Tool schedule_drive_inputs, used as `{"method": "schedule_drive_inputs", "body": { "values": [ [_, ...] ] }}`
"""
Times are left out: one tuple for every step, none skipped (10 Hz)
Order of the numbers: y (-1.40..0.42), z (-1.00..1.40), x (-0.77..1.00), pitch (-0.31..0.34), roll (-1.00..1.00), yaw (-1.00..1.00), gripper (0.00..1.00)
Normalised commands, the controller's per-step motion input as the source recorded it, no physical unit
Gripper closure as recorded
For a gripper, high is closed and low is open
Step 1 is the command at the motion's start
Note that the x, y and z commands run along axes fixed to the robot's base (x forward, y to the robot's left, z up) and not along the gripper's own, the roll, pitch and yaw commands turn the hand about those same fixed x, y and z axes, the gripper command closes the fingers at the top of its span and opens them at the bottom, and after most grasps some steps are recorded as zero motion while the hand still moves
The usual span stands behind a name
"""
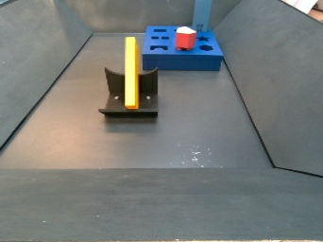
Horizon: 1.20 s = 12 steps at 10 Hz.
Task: Pick up the double-square object. Move up. Place the double-square object on the fixture. Regrasp the double-square object. Move to above the board. Insert the double-square object.
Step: Regrasp the double-square object.
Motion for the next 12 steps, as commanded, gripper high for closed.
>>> {"method": "schedule_drive_inputs", "body": {
  "values": [
    [-0.03,-0.01,0.05,0.057,1.00,0.04,0.00],
    [-0.03,0.00,0.07,0.075,1.00,0.04,0.00],
    [-0.04,-0.01,0.08,0.092,1.00,0.05,0.00],
    [-0.04,-0.01,0.10,0.119,1.00,0.06,0.00],
    [-0.04,-0.01,0.10,0.135,1.00,0.07,0.00],
    [-0.04,-0.01,0.11,0.166,1.00,0.09,0.00],
    [-0.05,-0.01,0.11,0.191,1.00,0.12,0.00],
    [-0.05,-0.01,0.11,0.221,1.00,0.15,0.00],
    [-0.05,-0.01,0.12,0.223,0.86,0.20,0.00],
    [-0.06,-0.01,0.12,0.200,0.68,0.21,0.00],
    [-0.06,-0.01,0.13,0.168,0.51,0.23,0.00],
    [-0.05,-0.01,0.13,0.126,0.30,0.24,0.00]
  ]
}}
